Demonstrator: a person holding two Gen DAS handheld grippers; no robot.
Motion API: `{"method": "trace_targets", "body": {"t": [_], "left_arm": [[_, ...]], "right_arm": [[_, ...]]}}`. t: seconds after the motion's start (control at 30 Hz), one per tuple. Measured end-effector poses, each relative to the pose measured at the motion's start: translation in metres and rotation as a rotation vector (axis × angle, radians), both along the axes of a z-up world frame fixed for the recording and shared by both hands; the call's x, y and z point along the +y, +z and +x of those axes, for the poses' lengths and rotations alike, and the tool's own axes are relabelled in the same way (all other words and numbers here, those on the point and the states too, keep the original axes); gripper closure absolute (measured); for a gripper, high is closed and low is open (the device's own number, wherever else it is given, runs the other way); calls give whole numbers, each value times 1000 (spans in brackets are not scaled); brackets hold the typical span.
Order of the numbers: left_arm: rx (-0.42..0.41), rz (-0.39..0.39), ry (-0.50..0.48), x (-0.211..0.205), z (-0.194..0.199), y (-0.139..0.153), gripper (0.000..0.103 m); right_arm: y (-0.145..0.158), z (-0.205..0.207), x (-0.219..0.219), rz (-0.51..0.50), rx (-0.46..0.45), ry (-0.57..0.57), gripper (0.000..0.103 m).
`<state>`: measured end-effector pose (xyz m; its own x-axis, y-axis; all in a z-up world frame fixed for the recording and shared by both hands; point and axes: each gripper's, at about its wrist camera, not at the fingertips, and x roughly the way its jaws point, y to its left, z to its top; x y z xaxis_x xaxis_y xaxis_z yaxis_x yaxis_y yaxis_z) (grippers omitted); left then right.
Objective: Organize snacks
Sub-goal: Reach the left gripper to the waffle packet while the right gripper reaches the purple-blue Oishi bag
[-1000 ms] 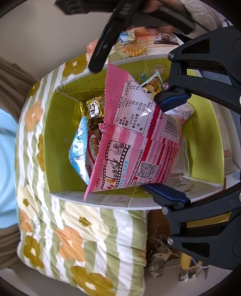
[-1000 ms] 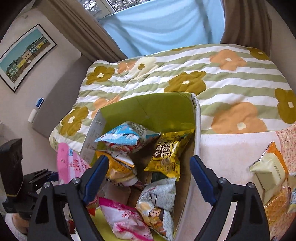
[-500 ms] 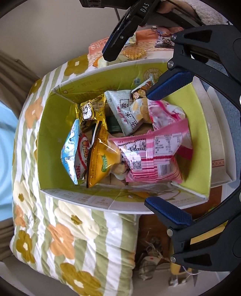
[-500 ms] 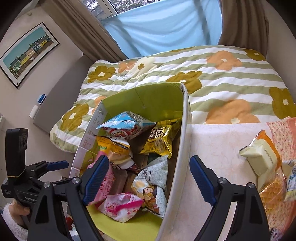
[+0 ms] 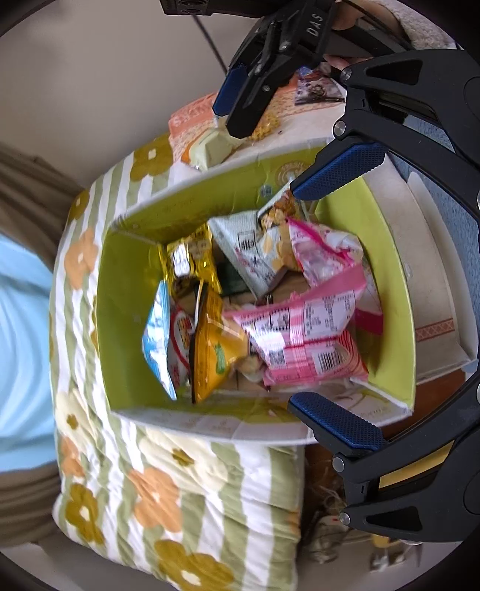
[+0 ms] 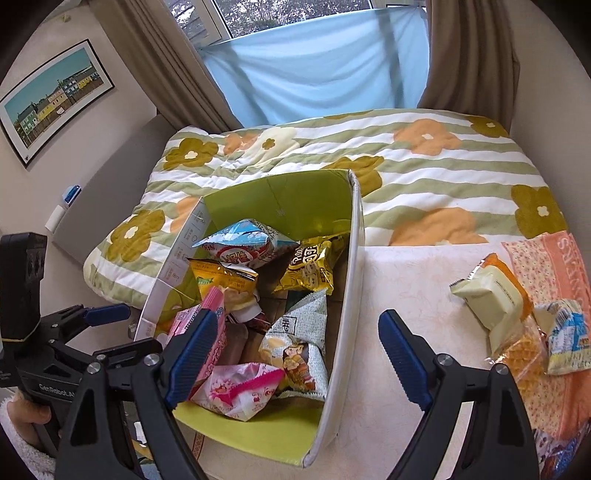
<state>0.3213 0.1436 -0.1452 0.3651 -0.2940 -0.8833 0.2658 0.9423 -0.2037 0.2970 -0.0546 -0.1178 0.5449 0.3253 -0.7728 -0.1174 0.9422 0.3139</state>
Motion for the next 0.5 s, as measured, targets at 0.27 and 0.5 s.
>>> {"method": "trace_targets", "body": {"t": [0.27,0.5], "left_arm": [[-43,-40,-99,-30,-6,9,0],[-57,-49,-179,-78,-14,14,0]], "right_arm": [[14,-31,-14,-31,-30,-88,16],[15,-61,-50,-47,-39,-192,16]]}}
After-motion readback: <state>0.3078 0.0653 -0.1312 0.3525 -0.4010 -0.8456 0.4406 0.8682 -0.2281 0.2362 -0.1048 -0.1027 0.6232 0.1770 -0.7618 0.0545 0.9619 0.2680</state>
